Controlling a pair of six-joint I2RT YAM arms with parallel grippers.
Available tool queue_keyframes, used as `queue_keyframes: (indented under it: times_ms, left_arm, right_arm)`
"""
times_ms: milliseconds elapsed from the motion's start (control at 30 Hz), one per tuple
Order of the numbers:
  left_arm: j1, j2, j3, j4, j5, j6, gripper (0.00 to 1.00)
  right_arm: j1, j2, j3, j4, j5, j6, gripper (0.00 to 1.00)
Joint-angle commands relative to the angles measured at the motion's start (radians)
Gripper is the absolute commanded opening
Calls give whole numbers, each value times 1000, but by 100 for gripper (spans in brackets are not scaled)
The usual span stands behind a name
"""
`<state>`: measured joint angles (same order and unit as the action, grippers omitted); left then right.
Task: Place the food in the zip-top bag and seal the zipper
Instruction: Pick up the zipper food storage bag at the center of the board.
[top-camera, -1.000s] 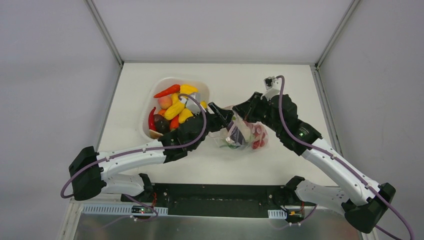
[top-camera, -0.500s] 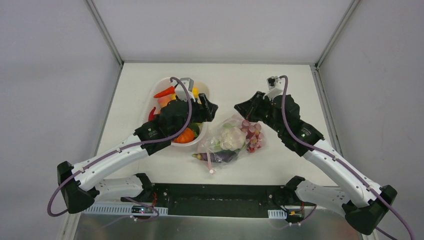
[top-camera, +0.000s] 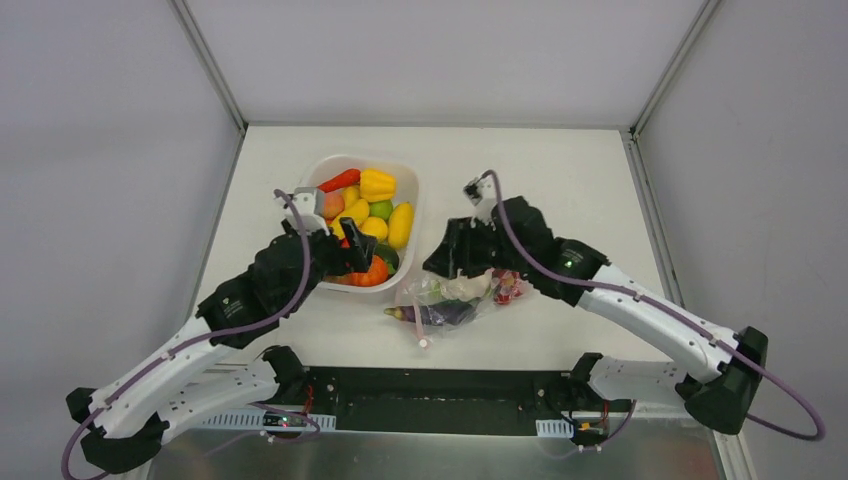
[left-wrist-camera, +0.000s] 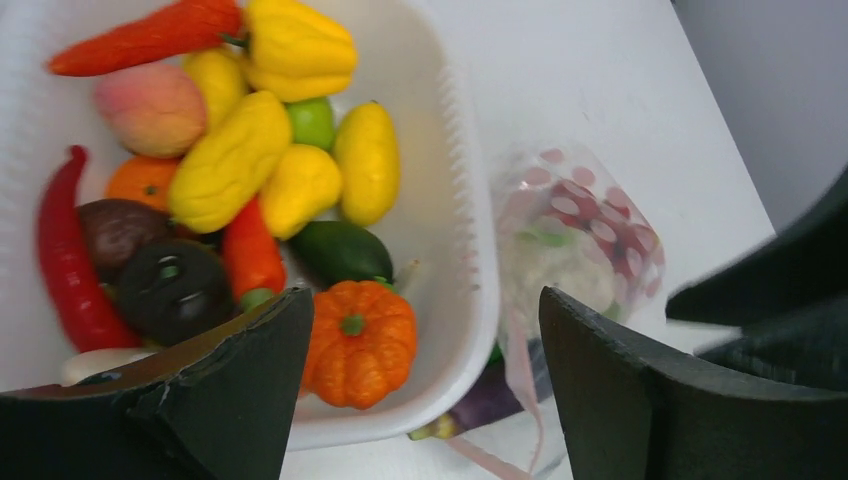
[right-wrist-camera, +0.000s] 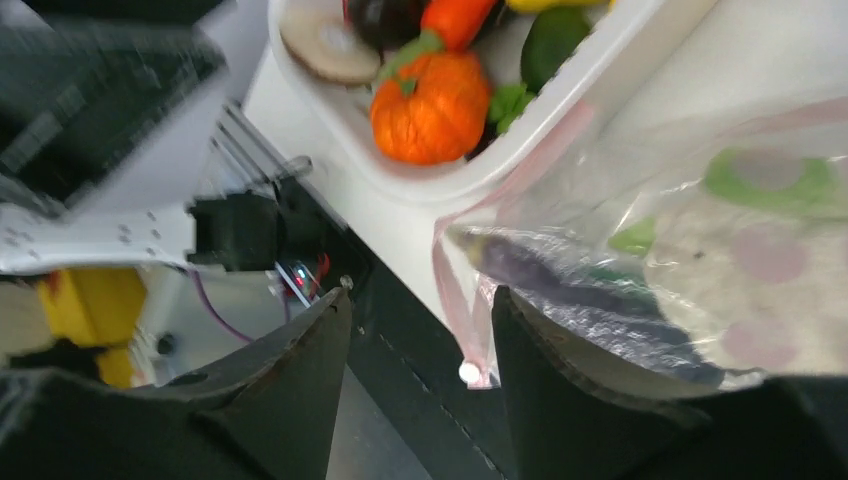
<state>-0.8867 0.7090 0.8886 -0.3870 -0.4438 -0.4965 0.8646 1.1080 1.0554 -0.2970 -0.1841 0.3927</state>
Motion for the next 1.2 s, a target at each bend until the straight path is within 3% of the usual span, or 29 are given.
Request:
queue_keyframes:
  times_ms: [0, 100, 267, 567, 633, 700, 833, 1033, 1167]
  left_arm:
    - [23, -66, 16, -136, -194, 17, 86]
    - [27, -96, 15, -168, -236, 4, 87]
    - [29, -135, 1, -198, -254, -19, 87]
    - [28, -171, -18, -213, -269, -32, 87]
    - [29, -175, -21, -215, -266, -36, 87]
    - [28, -177, -23, -219, -261, -39, 87]
    - [29, -167, -19, -213, -231, -14, 87]
    - [29, -111, 25, -175, -72, 95, 87]
    - [28, -58, 69, -117, 112, 169, 87]
  right_arm:
    - [217, 75, 92, -99, 189, -86, 57]
    - [361, 189, 140, -134, 368, -101, 55]
    - [459, 312, 194, -172, 690, -77, 53]
    - [501, 471, 238, -176, 845, -72, 52]
    - [501, 484, 242, -172, 873, -68, 45]
    - [501, 489, 252, -186, 928, -61, 30]
    - [496, 461, 257, -203, 978, -76, 0]
    - [458, 232, 217, -158, 951, -99, 0]
    - [348, 12, 145, -90, 811, -139, 0]
